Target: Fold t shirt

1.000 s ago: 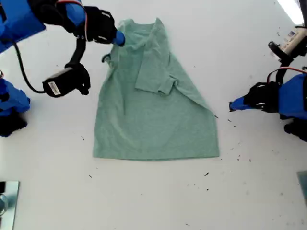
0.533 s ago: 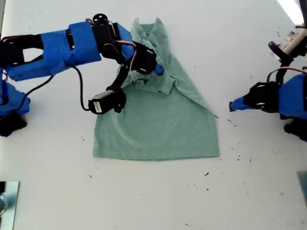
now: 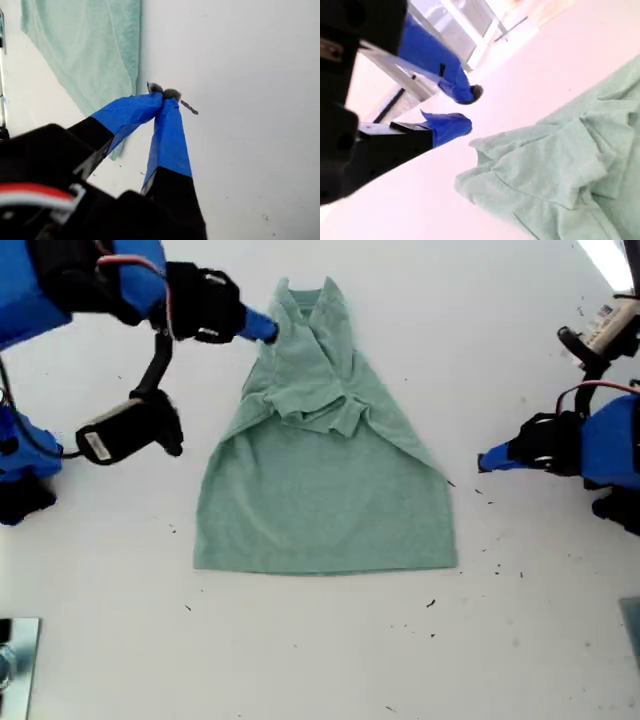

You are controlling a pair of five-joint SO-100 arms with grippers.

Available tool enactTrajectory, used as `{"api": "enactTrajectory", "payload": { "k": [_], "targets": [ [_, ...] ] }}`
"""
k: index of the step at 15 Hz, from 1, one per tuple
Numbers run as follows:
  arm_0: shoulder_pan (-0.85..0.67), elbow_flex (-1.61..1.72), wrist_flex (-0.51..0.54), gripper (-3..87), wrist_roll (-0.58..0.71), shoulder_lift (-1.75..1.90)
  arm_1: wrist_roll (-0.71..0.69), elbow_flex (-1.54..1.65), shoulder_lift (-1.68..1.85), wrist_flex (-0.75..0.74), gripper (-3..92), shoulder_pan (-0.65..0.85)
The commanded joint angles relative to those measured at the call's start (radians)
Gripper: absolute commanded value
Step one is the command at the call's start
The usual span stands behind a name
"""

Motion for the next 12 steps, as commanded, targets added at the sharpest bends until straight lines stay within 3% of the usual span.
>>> {"api": "enactTrajectory", "payload": {
  "k": [1, 3, 4, 5, 6, 7, 9, 12],
  "targets": [
    [0.141, 0.693, -0.201, -0.1, -0.199, 0.469, -0.055, 0.060, -0.005, 0.005, 0.0, 0.006],
    [0.313, 1.112, -0.301, -0.2, -0.419, 0.841, -0.097, 0.060, -0.005, 0.005, 0.0, 0.020],
    [0.402, 1.282, -0.288, -0.2, -0.517, 1.089, -0.118, 0.049, -0.005, 0.000, 0.0, 0.011],
    [0.454, 1.362, -0.206, -0.2, -0.563, 1.269, -0.146, 0.029, -0.005, 0.006, 0.1, 0.009],
    [0.443, 1.393, -0.103, -0.2, -0.580, 1.355, -0.173, -0.035, -0.008, 0.043, 0.9, 0.012],
    [0.443, 1.448, -0.095, -0.2, -0.575, 1.440, -0.207, -0.138, -0.031, 0.098, 1.1, 0.035],
    [0.436, 1.522, 0.046, -0.2, -0.581, 1.712, -0.281, -0.468, -0.337, 0.175, 2.6, 0.051],
    [0.411, 1.523, 0.031, -0.2, -0.574, 1.672, -0.379, -1.187, -0.991, 0.430, 2.6, 0.009]
  ]
}}
